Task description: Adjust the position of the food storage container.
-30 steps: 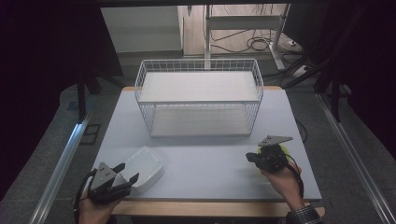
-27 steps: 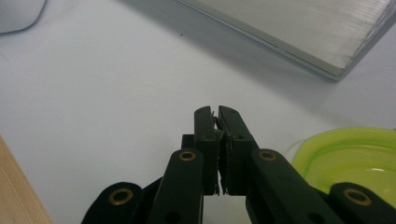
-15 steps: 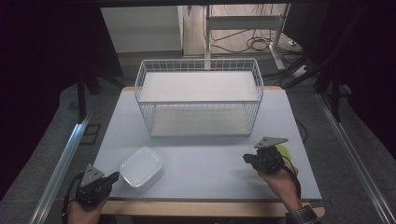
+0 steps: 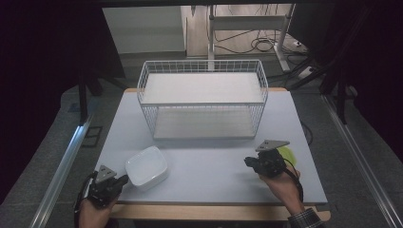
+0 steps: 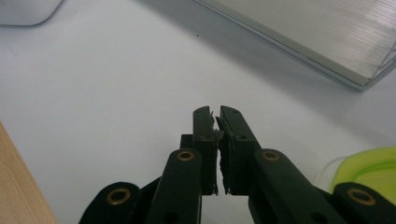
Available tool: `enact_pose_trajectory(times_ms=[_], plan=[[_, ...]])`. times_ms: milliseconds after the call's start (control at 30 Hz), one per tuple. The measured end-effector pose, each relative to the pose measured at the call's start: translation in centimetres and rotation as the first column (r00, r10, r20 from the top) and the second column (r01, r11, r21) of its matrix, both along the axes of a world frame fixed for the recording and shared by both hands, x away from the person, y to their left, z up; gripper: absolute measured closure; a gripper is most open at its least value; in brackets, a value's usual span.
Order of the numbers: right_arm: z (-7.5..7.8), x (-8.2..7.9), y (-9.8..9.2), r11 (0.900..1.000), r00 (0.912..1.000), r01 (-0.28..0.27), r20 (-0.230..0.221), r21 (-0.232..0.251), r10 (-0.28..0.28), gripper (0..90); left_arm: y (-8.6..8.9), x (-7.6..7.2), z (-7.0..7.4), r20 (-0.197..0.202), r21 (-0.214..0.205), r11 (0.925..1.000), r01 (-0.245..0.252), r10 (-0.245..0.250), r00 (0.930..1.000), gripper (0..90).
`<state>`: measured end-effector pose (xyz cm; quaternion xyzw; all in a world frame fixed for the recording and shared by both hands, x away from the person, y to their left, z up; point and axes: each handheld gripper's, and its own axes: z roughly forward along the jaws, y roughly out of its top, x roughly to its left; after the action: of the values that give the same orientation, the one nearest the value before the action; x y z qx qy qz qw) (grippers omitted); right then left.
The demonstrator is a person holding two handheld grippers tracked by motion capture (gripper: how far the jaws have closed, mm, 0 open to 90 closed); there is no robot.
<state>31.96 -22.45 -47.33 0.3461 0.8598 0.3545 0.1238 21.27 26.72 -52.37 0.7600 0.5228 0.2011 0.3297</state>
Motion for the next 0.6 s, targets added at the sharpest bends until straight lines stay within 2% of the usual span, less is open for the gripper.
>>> enact_pose_trajectory(times_ms=[400, 600], plan=[[-0.2, 0.2, 1.4, 0.9996, 0.9997, -0.026, 0.002, 0.011, 0.026, 84.9, -0.9, 2.8, -0.3, -0.001, -0.029, 0.9994, 0.017, -0.017, 0.9999, 90.0], [-0.4, 0.3, 2.3, 0.9993, 0.9993, -0.037, 0.001, 0.008, 0.037, 84.9, -2.3, 4.9, -0.3, 0.006, -0.008, 0.9981, 0.062, -0.062, 0.9981, 90.0]])
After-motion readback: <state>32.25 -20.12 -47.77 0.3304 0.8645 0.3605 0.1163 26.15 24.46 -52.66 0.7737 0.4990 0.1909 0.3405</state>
